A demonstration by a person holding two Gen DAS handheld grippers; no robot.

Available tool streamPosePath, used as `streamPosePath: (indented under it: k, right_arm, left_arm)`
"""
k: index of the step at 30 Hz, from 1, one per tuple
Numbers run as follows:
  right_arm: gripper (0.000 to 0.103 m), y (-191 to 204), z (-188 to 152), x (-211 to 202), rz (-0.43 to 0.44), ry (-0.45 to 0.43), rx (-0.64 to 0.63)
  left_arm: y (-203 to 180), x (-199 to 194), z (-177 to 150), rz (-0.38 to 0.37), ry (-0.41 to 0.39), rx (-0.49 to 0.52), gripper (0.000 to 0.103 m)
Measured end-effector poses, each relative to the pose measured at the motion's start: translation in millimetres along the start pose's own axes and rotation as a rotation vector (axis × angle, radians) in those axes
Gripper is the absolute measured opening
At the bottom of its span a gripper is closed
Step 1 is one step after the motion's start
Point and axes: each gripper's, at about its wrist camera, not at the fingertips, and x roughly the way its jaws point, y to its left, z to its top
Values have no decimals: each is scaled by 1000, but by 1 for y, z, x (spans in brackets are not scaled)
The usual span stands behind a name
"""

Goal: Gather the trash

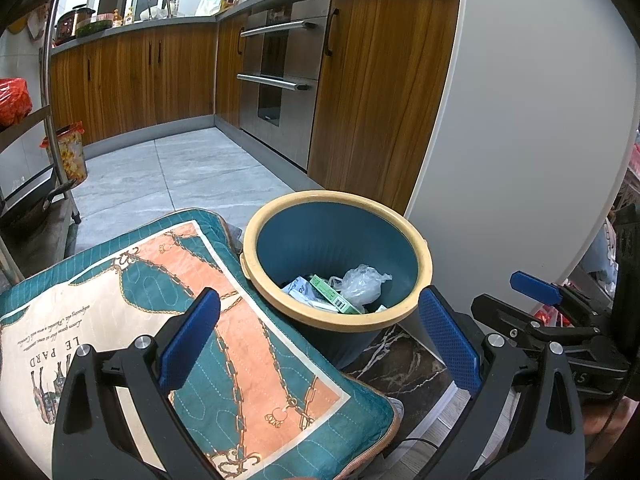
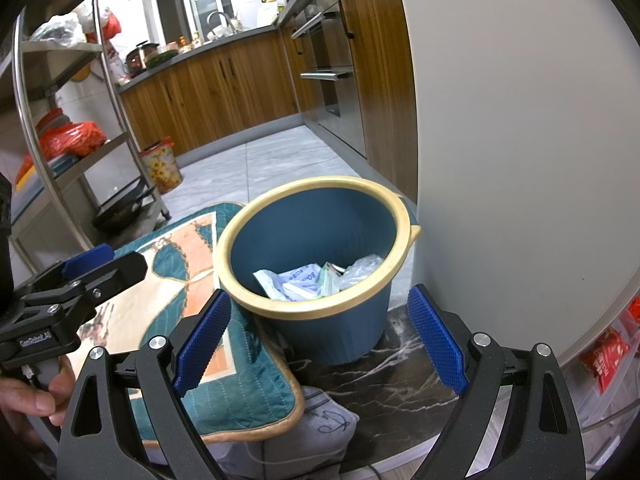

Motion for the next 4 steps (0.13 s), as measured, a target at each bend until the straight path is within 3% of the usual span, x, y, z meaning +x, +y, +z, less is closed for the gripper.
streamPosePath:
  k: [4]
  right_arm:
    - [90, 1, -1, 1, 0, 2, 0]
  left_arm:
    - [0, 0, 0, 3, 5, 3, 98]
